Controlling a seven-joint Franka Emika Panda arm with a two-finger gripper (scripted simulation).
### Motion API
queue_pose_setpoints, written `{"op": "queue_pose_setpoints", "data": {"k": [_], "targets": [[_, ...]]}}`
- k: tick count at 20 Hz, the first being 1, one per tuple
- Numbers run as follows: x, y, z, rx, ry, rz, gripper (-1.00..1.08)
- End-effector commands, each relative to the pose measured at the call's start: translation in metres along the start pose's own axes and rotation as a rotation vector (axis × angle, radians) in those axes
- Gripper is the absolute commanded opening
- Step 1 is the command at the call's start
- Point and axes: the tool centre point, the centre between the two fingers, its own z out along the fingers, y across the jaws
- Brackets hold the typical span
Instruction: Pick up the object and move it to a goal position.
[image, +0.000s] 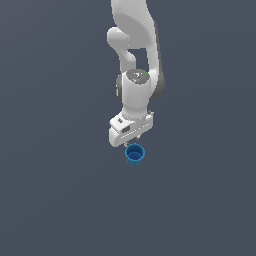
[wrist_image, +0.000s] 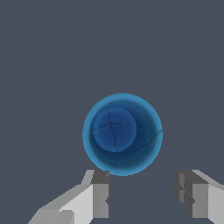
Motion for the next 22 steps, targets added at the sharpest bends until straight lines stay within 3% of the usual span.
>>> {"op": "queue_pose_setpoints", "data": {"k": [1,12,22], "targets": [[0.000,-0.007,0.006,-0.007,0.013,-0.091,0.28],[-0.002,-0.033,0.024,-0.028,0.059,-0.383,0.28],[-0.003,-0.040,0.028,-0.032,0.070,-0.452,0.28]]}}
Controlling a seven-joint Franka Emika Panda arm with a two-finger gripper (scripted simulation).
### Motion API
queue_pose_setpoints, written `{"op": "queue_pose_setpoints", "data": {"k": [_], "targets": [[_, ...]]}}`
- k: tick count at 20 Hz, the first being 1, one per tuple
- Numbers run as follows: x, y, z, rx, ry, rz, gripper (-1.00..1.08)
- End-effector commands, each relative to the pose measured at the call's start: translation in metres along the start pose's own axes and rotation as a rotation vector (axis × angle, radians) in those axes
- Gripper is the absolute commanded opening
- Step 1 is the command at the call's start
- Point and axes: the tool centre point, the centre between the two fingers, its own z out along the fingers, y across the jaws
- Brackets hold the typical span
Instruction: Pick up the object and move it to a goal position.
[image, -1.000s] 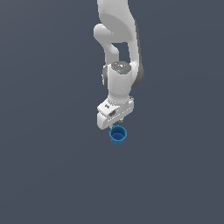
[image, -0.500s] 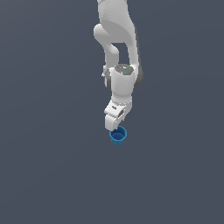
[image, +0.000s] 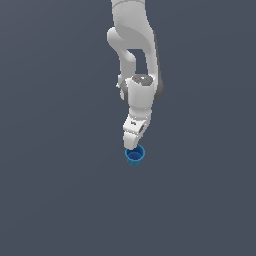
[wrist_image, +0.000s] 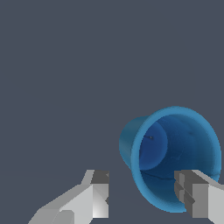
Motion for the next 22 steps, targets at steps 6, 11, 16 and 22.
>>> {"op": "queue_pose_setpoints", "data": {"k": [6,11,16,22], "targets": [[0.000,0.000,0.010,0.000,0.000,-0.002,0.28],[0.000,-0.001,0.024,-0.001,0.001,-0.005,0.28],[0.000,-0.001,0.027,-0.001,0.001,-0.006,-1.00],[0.000,-0.001,0.027,-0.001,0.001,-0.006,-1.00]]}}
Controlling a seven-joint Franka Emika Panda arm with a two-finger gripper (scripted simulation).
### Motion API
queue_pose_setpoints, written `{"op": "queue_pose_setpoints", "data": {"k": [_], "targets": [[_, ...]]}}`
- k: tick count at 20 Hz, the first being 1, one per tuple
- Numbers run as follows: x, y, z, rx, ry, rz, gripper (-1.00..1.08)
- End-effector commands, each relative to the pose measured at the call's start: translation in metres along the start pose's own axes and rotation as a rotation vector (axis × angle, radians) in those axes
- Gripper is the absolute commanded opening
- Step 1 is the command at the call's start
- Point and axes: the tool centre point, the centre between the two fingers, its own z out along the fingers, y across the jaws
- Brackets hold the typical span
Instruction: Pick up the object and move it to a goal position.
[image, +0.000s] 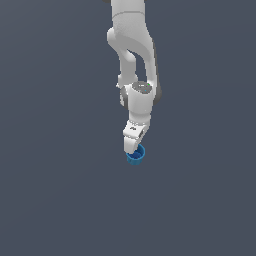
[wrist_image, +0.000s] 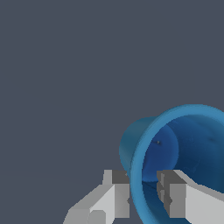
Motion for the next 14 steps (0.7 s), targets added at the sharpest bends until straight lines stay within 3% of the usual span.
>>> {"op": "queue_pose_setpoints", "data": {"k": [1,14], "targets": [[0.000,-0.001,0.001,0.002,-0.001,-0.001,-1.00],[-0.005,0.021,-0.034,0.001,0.000,-0.001,-1.00]]}}
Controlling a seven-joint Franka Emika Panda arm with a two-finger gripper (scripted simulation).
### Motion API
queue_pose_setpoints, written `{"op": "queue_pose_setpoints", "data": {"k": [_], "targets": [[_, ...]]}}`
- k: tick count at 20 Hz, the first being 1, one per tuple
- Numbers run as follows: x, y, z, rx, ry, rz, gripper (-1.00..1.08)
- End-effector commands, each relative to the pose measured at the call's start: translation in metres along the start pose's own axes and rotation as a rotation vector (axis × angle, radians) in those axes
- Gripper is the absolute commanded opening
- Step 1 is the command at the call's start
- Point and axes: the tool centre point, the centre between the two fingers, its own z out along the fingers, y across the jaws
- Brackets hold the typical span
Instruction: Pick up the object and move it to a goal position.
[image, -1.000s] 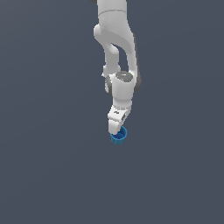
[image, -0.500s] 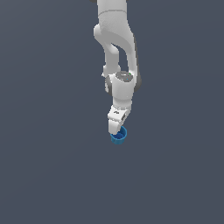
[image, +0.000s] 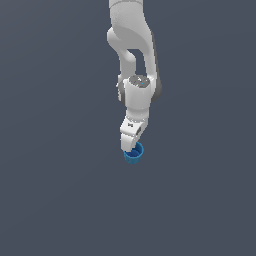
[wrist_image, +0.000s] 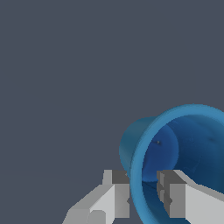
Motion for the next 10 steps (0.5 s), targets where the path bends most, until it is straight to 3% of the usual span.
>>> {"op": "queue_pose_setpoints", "data": {"k": [1,10], "targets": [[-0.002,0.010,-0.016,-0.003,0.002,0.000,-1.00],[-0.013,0.056,-0.091,-0.001,0.004,-0.002,-1.00]]}}
